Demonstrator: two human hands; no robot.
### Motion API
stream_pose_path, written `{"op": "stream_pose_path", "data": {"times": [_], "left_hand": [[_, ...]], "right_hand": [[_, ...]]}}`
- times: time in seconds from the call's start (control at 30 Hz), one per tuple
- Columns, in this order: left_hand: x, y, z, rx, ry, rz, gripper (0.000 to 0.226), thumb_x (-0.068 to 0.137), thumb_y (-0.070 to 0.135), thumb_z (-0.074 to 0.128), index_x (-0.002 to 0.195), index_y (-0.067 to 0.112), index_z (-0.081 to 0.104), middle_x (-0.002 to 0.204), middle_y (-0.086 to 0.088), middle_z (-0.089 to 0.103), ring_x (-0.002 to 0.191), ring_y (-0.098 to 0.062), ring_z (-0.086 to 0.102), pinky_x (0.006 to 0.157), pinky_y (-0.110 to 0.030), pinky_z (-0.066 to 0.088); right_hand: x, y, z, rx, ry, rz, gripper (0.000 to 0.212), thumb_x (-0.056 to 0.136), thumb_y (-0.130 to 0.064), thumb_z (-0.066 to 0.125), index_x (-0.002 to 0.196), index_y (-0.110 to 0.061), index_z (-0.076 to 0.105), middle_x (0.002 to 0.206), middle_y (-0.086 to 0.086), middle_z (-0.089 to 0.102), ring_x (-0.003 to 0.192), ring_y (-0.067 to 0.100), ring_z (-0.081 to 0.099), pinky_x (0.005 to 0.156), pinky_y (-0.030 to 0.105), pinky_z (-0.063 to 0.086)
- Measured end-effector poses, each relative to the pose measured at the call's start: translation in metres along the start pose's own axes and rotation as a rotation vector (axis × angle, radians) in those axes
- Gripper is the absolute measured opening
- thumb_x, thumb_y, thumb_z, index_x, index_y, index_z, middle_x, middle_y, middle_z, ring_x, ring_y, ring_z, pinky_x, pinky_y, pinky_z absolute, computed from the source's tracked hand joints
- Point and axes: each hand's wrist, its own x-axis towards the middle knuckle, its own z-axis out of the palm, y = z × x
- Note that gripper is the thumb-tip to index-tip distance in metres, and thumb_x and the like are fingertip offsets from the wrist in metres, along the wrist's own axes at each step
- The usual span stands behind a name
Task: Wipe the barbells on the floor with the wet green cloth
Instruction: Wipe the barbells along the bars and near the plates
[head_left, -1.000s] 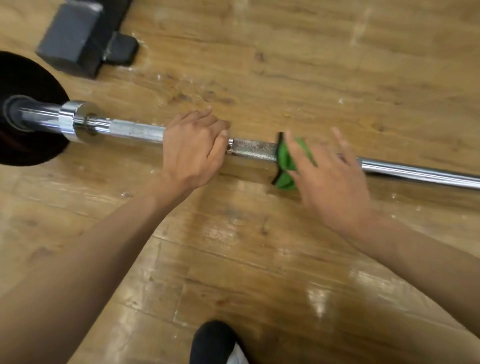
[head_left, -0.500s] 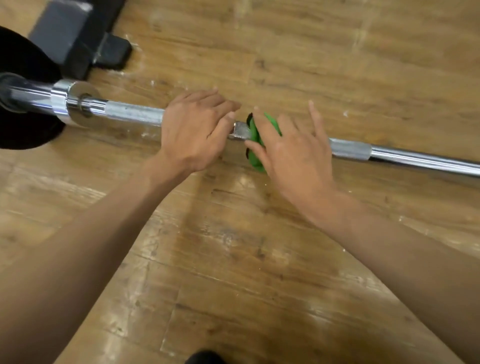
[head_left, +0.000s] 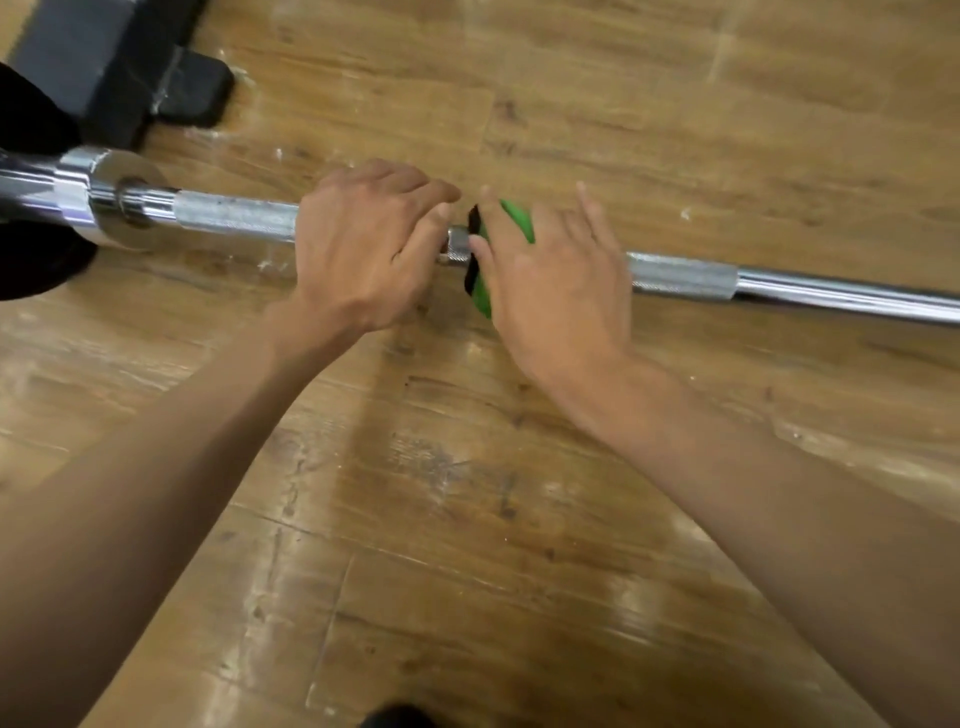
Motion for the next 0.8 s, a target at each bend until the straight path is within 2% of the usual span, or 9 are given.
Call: {"op": "stream_pose_path", "data": {"times": [0.1, 0.23, 0.3, 0.4, 0.5, 0.63, 0.7, 0.8], "left_hand": [[-0.003, -0.002, 0.002, 0.013, 0.009, 0.006, 0.060, 0.103, 0.043, 0.022, 0.122, 0.016, 0.072, 0.113, -0.009, 0.074, 0.117, -0.035, 0.064, 0.090, -0.052, 0.048], [-0.005, 0.005, 0.004, 0.055, 0.043, 0.010, 0.057, 0.103, 0.043, 0.025, 0.115, 0.015, 0.073, 0.111, -0.008, 0.075, 0.120, -0.034, 0.064, 0.093, -0.048, 0.046], [-0.009, 0.007, 0.006, 0.078, 0.058, 0.004, 0.057, 0.102, 0.043, 0.027, 0.117, 0.015, 0.074, 0.117, -0.007, 0.075, 0.129, -0.033, 0.061, 0.107, -0.048, 0.041], [-0.013, 0.007, 0.008, 0.119, 0.055, -0.015, 0.060, 0.104, 0.044, 0.025, 0.123, 0.015, 0.074, 0.125, -0.006, 0.073, 0.138, -0.033, 0.054, 0.123, -0.052, 0.025], [-0.014, 0.006, 0.008, 0.127, 0.077, -0.002, 0.064, 0.105, 0.043, 0.020, 0.126, 0.014, 0.073, 0.126, -0.007, 0.073, 0.140, -0.032, 0.054, 0.124, -0.056, 0.022], [-0.019, 0.006, 0.007, 0.060, 0.069, 0.009, 0.064, 0.106, 0.042, 0.019, 0.125, 0.015, 0.073, 0.123, -0.007, 0.075, 0.140, -0.031, 0.054, 0.122, -0.052, 0.028], [-0.023, 0.005, 0.007, 0.040, 0.064, 0.006, 0.063, 0.106, 0.043, 0.019, 0.126, 0.017, 0.073, 0.122, -0.006, 0.075, 0.142, -0.029, 0.052, 0.121, -0.050, 0.029], [-0.026, 0.007, 0.008, 0.042, 0.041, 0.004, 0.063, 0.105, 0.044, 0.019, 0.127, 0.018, 0.072, 0.123, -0.005, 0.075, 0.142, -0.027, 0.052, 0.120, -0.050, 0.032]], "right_hand": [[-0.034, 0.054, -0.017, -0.035, 0.000, -0.031, 0.041, 0.112, -0.038, 0.039, 0.142, -0.021, 0.062, 0.099, 0.010, 0.067, 0.090, 0.031, 0.066, 0.124, 0.051, 0.025], [-0.073, 0.120, -0.035, -0.077, 0.000, 0.206, 0.044, 0.114, -0.036, 0.036, 0.143, -0.012, 0.059, 0.103, 0.021, 0.063, 0.101, 0.039, 0.056, 0.122, 0.051, 0.027], [-0.069, 0.104, -0.032, -0.048, 0.018, 0.282, 0.044, 0.113, -0.036, 0.040, 0.142, -0.010, 0.060, 0.103, 0.023, 0.062, 0.102, 0.039, 0.055, 0.120, 0.050, 0.030], [-0.041, 0.041, -0.017, 0.011, 0.022, 0.235, 0.044, 0.109, -0.042, 0.046, 0.141, -0.017, 0.064, 0.096, 0.018, 0.066, 0.094, 0.037, 0.062, 0.118, 0.051, 0.034], [-0.016, -0.009, -0.006, 0.057, -0.003, 0.149, 0.043, 0.106, -0.042, 0.047, 0.139, -0.023, 0.065, 0.087, 0.013, 0.067, 0.087, 0.033, 0.065, 0.121, 0.049, 0.032], [-0.035, 0.025, -0.022, 0.040, -0.037, 0.005, 0.036, 0.107, -0.036, 0.045, 0.133, -0.024, 0.067, 0.091, 0.008, 0.064, 0.089, 0.029, 0.064, 0.126, 0.050, 0.023], [-0.056, 0.065, -0.034, -0.013, -0.045, 0.062, 0.034, 0.110, -0.035, 0.043, 0.132, -0.022, 0.067, 0.097, 0.009, 0.064, 0.093, 0.031, 0.062, 0.126, 0.052, 0.021], [-0.086, 0.105, -0.052, -0.062, -0.059, 0.308, 0.038, 0.112, -0.035, 0.039, 0.129, -0.019, 0.068, 0.106, 0.015, 0.065, 0.101, 0.038, 0.059, 0.125, 0.054, 0.021]]}}
